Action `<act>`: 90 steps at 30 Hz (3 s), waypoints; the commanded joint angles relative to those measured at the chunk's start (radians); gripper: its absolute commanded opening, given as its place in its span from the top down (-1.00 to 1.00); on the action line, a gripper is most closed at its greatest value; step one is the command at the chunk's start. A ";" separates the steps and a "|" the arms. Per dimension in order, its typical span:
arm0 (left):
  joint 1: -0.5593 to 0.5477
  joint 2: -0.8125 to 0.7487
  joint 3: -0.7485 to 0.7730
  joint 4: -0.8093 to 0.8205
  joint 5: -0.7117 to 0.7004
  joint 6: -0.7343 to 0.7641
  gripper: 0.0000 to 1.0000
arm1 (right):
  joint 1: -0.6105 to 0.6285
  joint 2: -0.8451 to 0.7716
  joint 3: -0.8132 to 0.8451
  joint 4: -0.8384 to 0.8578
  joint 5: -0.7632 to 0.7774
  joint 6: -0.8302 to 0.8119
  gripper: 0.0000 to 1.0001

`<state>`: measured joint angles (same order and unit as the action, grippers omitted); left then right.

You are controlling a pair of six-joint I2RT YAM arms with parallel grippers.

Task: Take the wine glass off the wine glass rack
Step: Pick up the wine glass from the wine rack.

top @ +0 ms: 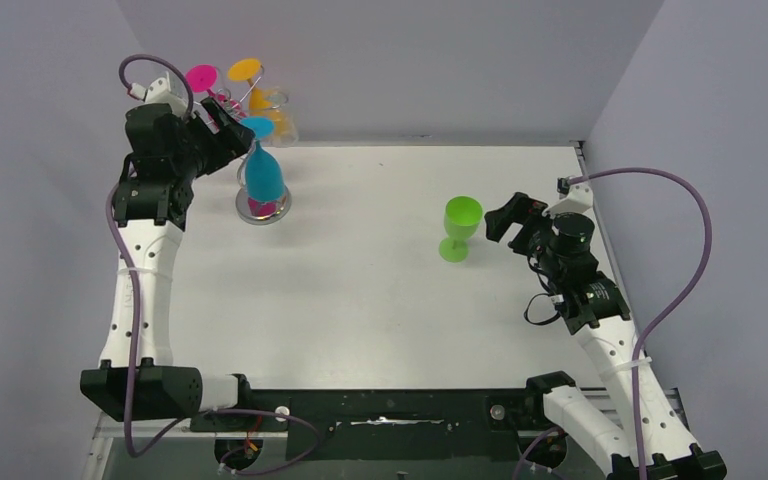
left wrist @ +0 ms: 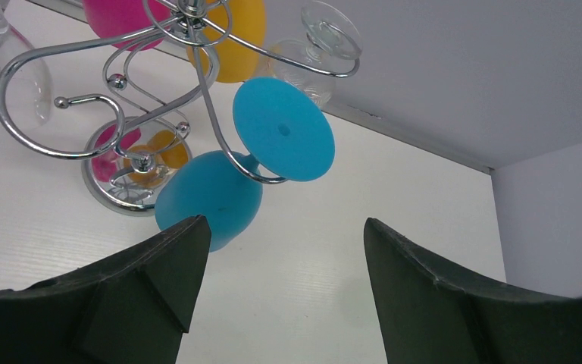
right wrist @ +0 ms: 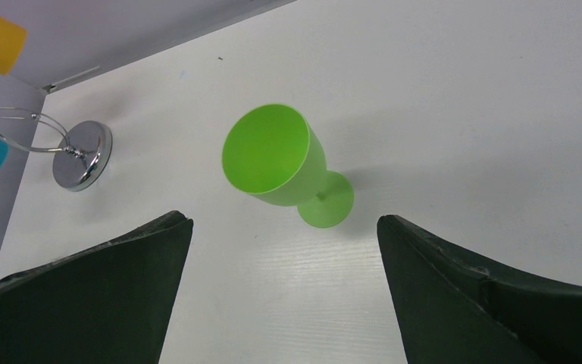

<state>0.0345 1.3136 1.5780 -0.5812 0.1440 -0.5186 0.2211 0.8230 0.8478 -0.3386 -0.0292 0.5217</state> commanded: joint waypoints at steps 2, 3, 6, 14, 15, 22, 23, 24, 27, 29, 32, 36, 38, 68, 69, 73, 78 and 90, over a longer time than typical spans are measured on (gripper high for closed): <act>0.011 0.062 0.109 0.060 0.064 0.012 -0.45 | -0.006 -0.013 0.001 0.017 0.025 0.028 -0.93; 0.012 0.078 0.124 0.050 0.063 0.026 -0.44 | -0.006 -0.012 0.002 0.015 0.023 0.031 -0.91; 0.019 0.123 0.164 0.037 0.069 0.045 -0.40 | -0.008 -0.009 0.006 0.009 0.020 0.037 -0.90; 0.023 0.202 0.222 0.037 0.098 0.102 -0.30 | -0.008 -0.007 0.026 -0.030 0.053 0.041 -0.98; 0.024 0.207 0.222 0.045 0.106 0.102 -0.27 | -0.008 -0.008 0.024 -0.029 0.053 0.043 -0.98; 0.024 0.225 0.197 0.082 0.123 0.081 -0.10 | -0.009 -0.001 0.015 -0.033 0.057 0.080 -0.97; 0.025 0.226 0.197 0.079 0.119 0.082 -0.09 | -0.008 0.000 0.016 -0.035 0.056 0.084 -0.97; 0.027 0.226 0.195 0.079 0.119 0.082 -0.08 | -0.008 -0.001 0.016 -0.036 0.054 0.087 -0.97; 0.029 0.221 0.184 0.094 0.127 0.075 -0.05 | -0.008 -0.004 0.017 -0.038 0.056 0.087 -0.97; 0.031 0.219 0.180 0.096 0.127 0.071 -0.03 | -0.008 -0.006 0.020 -0.043 0.058 0.087 -0.97; 0.036 0.217 0.170 0.103 0.139 0.063 -0.01 | -0.008 -0.010 0.022 -0.045 0.062 0.090 -0.96; 0.040 0.220 0.167 0.113 0.159 0.047 0.00 | -0.008 -0.010 0.022 -0.045 0.059 0.099 -0.96; 0.043 0.222 0.165 0.115 0.169 0.040 0.01 | -0.009 -0.009 0.023 -0.046 0.057 0.103 -0.96; 0.067 0.323 0.300 0.009 0.189 0.068 0.10 | -0.009 -0.035 0.002 -0.087 0.061 0.124 -0.96; 0.067 0.321 0.295 0.015 0.197 0.060 0.10 | -0.008 -0.038 0.002 -0.088 0.061 0.125 -0.96; 0.067 0.314 0.293 0.017 0.230 0.035 0.11 | -0.008 -0.045 -0.009 -0.079 0.060 0.127 -0.96; 0.068 0.299 0.273 0.034 0.265 0.012 0.12 | -0.008 -0.028 -0.003 -0.074 0.057 0.124 -0.96; 0.068 0.237 0.171 0.122 0.293 -0.058 0.36 | -0.006 -0.024 0.030 -0.199 0.293 0.222 -0.94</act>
<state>0.1005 1.6035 1.7596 -0.5262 0.3763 -0.5438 0.2211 0.8246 0.8360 -0.5278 0.1333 0.7120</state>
